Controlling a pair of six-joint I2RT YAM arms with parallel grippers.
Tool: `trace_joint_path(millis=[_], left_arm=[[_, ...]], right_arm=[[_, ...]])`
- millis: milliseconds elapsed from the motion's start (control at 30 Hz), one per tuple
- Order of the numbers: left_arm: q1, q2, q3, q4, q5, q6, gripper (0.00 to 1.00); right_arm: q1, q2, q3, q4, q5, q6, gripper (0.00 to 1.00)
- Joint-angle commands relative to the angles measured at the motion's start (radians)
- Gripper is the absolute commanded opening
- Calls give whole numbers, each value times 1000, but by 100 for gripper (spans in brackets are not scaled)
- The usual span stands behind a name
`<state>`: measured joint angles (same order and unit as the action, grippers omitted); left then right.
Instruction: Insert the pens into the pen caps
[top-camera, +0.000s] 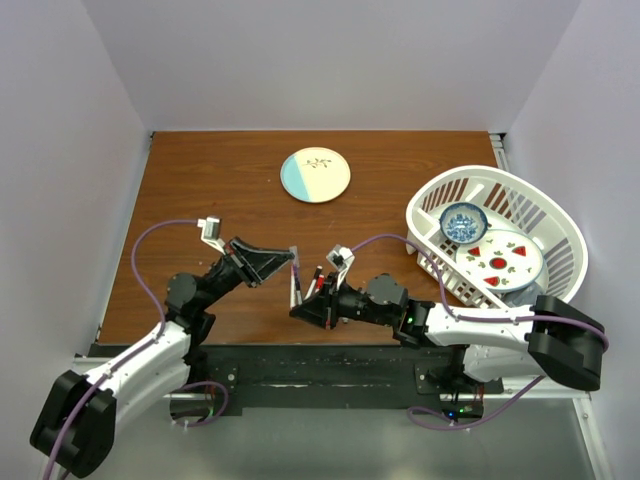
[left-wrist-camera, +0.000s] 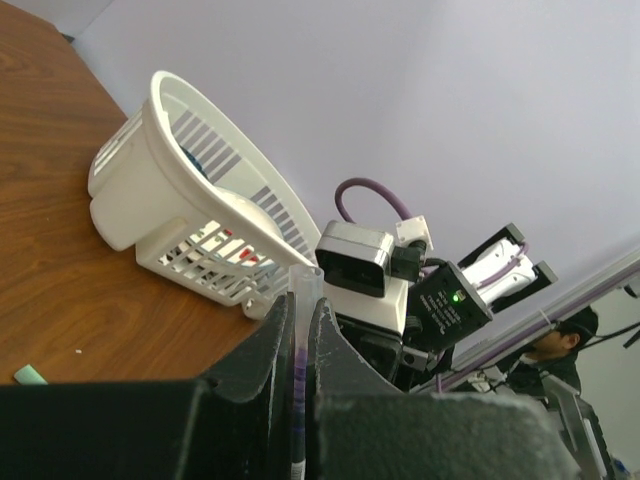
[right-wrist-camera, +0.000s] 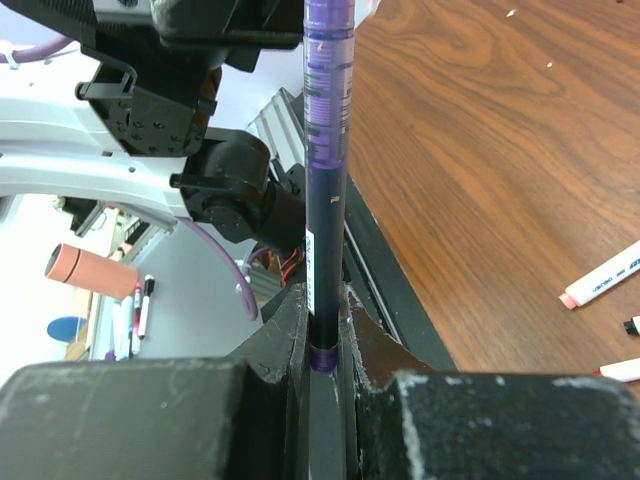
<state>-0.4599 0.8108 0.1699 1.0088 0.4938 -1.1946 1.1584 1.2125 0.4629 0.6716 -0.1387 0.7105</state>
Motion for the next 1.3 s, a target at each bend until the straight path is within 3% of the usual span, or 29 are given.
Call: trace_joint_path(millis=[0,367,600,633,667,700,800,1000,1267], left_arm=[[-22,-18,-24,66,-17,-13,0],[-59,-59,-87,39,6,82,0],[-94,14,-98,154,74,70,1],[-94,14,-92,162,81,64,20],[-94,8,-90,156,80,64,28],[-94,1,-86,133,72,64,42],[-94,-35,-54,55,48,99,58],[-94,-70,20,-67,28,170,69],[-94,-56,138,-210,3,262,71]], right_arm=[[4,-16,51,34,53,-17,0],[4,-74,111,-87,165,-57,0],[4,-64,144,-113,150,-98,0],[4,-61,149,-121,142,-106,0],[4,-62,146,-124,114,-112,0],[4,-65,138,-122,108,-112,0],[4,-79,117,-113,85,-106,0],[6,-88,102,-119,50,-97,0],[6,-102,92,-136,21,-95,0]])
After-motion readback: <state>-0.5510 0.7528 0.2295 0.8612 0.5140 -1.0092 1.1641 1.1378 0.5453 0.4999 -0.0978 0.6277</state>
